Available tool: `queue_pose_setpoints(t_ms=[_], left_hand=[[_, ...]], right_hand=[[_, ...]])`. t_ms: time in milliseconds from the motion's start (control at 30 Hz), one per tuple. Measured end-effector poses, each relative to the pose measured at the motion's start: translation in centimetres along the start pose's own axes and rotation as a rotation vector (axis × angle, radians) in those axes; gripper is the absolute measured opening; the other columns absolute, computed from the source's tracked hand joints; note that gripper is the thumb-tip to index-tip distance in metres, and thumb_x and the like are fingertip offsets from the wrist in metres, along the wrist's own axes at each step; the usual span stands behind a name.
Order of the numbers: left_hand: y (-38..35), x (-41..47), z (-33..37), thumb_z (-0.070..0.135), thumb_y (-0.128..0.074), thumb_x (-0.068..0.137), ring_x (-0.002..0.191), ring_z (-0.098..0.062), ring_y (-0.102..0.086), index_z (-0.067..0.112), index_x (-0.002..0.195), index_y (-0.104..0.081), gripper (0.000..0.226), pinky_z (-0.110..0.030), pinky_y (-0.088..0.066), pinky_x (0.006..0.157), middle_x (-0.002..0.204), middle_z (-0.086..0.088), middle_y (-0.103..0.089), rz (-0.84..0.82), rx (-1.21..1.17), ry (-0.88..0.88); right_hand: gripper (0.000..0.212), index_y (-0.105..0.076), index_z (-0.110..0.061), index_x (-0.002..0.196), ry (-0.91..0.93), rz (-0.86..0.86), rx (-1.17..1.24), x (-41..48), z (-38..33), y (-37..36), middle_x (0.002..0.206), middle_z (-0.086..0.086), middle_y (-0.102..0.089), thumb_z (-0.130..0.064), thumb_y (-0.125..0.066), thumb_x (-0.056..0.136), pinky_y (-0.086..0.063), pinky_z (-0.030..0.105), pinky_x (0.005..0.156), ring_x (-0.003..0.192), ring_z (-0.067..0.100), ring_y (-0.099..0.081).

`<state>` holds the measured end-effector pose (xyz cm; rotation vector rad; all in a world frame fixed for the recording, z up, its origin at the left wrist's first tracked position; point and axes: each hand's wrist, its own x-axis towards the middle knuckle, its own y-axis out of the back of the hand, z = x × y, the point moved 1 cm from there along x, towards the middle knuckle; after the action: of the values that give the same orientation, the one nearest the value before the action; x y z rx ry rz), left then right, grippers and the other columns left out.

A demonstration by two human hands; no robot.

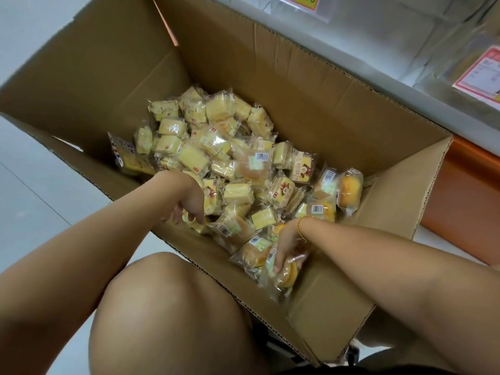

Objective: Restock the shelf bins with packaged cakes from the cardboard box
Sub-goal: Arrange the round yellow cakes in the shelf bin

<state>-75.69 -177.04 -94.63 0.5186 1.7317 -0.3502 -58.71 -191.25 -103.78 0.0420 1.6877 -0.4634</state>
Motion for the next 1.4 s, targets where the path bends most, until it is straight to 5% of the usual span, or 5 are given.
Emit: queue_pose_setpoints(t_ms=[133,600,1000,1200,1400], left_hand=[[-0.5,1.3,-0.7,0.043,-0.051,0.097,0.089,-0.029,-0.069,0.007,0.130,-0.053,0.049,-0.035,-0.058,0.072,0.103,-0.010,-0.067,-0.004,-0.264,-0.129],[2.3,-1.1,-3.8,0.040,-0.071,0.072,0.077,-0.024,-0.072,0.001,0.108,-0.061,0.054,-0.032,-0.061,0.062,0.090,-0.014,-0.071,-0.175,-1.633,-0.667],[2.8,-1.5,-4.4,0.039,-0.094,0.047,0.107,-0.025,-0.066,0.003,0.132,-0.049,0.103,-0.037,-0.051,0.098,0.131,-0.009,-0.059,0.172,-1.436,-0.876],[2.9,-0.7,-4.7,0.023,-0.085,0.069,0.094,-0.026,-0.065,0.015,0.138,-0.041,0.082,-0.044,-0.055,0.085,0.116,-0.004,-0.058,0.809,-1.150,-0.428],[2.3,-0.3,-4.6,0.019,-0.082,0.072,0.076,-0.019,-0.060,0.017,0.129,-0.045,0.068,-0.031,-0.049,0.062,0.092,-0.003,-0.060,0.964,-0.848,-0.334]], right_hand=[[0.041,-0.064,-0.017,0.111,0.069,0.301,-0.116,-3.0,0.1,2.5,0.129,0.005,-0.059,-0.036,-0.077,0.078,-0.051,0.029,0.085,0.101,0.020,-0.061],[0.055,-0.049,-0.021,0.119,1.017,1.976,-0.298,-11.7,-2.4,3.4,0.120,-0.001,-0.064,-0.003,-0.075,0.073,-0.055,0.038,0.067,0.103,0.021,-0.052],[0.053,-0.049,-0.022,0.134,0.846,1.751,-0.137,-11.9,-1.0,5.3,0.135,0.005,-0.046,-0.015,-0.067,0.084,-0.049,0.034,0.093,0.118,0.020,-0.050],[0.026,-0.051,-0.014,0.097,0.300,0.882,0.551,-4.9,-1.4,6.1,0.078,0.001,-0.053,-0.018,-0.072,0.084,-0.049,0.029,0.063,0.073,0.020,-0.055],[0.030,-0.054,-0.013,0.077,0.135,0.494,0.308,2.3,-1.3,1.7,0.070,0.000,-0.051,-0.035,-0.074,0.082,-0.038,0.021,0.048,0.054,0.012,-0.044]])
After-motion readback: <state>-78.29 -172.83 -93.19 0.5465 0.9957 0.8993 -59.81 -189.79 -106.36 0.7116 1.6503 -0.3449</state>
